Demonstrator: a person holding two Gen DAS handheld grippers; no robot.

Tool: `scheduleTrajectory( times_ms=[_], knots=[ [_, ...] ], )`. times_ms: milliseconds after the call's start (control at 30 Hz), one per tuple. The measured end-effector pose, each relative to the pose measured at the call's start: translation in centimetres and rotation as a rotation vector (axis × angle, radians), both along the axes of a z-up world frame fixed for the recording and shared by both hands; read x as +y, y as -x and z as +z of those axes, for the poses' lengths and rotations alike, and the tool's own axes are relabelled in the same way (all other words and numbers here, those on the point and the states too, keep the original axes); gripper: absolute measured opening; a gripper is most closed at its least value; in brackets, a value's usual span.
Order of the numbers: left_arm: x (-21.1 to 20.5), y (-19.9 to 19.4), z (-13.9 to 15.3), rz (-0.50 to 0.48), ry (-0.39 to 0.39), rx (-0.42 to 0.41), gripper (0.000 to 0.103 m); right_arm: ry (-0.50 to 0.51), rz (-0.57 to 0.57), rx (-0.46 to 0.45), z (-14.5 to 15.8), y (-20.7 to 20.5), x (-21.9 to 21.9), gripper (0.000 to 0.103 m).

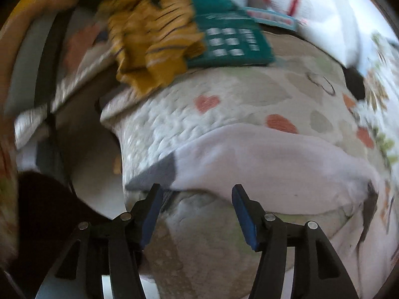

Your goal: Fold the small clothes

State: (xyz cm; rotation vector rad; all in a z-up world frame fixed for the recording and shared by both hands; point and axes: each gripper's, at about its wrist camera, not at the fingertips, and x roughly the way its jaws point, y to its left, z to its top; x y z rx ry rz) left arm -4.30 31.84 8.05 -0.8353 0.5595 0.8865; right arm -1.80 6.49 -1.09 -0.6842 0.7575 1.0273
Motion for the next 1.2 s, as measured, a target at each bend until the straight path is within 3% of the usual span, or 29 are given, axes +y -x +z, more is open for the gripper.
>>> scheduleTrajectory(
  times_ms=[200, 367, 400, 467, 500, 533, 600, 733, 900, 1000, 1067, 1200],
  knots=[
    [0.7, 0.7, -0.2, 0.023, 0.019, -0.015, 0.102, 0.109, 0.172, -0.264, -2.5, 3.9, 1.4, 0.062],
    [0.6, 1.0, 0.1, 0.036, -0.001, -0.012, 0.102, 0.141, 0.275, -0.400, -4.4, 5.5, 3.9, 0.061],
    [0.7, 1.0, 0.0, 0.040, -0.002, -0.012, 0.102, 0.144, 0.285, -0.396, -4.7, 5.6, 4.4, 0.057],
    [0.9, 1.3, 0.0, 0.057, 0.005, -0.018, 0.102, 0.147, 0.271, -0.314, -4.7, 5.0, 4.9, 0.023],
    [1.0, 1.6, -0.1, 0.064, 0.009, -0.023, 0.102, 0.115, 0.235, -0.266, -4.0, 4.4, 4.8, 0.019],
    [1.1, 1.8, -0.1, 0.071, 0.013, -0.028, 0.102, 0.094, 0.205, -0.219, -3.3, 3.9, 4.5, 0.007],
    [1.0, 2.0, -0.2, 0.085, 0.017, -0.034, 0.102, -0.006, 0.091, -0.099, -0.7, 1.4, 3.1, 0.006],
    [-0.4, 1.1, 0.3, 0.056, -0.005, -0.036, 0.102, -0.241, -0.168, 0.023, 6.0, -4.7, -2.1, 0.006],
    [-4.5, -2.9, 0.8, -0.100, -0.024, -0.024, 0.102, -0.571, -0.576, 0.125, 14.0, -12.3, -15.7, 0.006],
    [-7.7, -5.4, 1.2, -0.231, -0.045, -0.014, 0.102, -0.662, -0.783, 0.144, 15.2, -14.3, -24.1, 0.006],
    [-10.1, -7.1, 1.5, -0.322, -0.062, -0.007, 0.102, -0.661, -0.927, 0.134, 14.7, -15.0, -30.0, 0.006],
    [-14.9, -10.3, 1.7, -0.467, -0.094, 0.019, 0.102, -0.653, -1.187, 0.251, 10.2, -15.3, -40.7, 0.006]
  ],
)
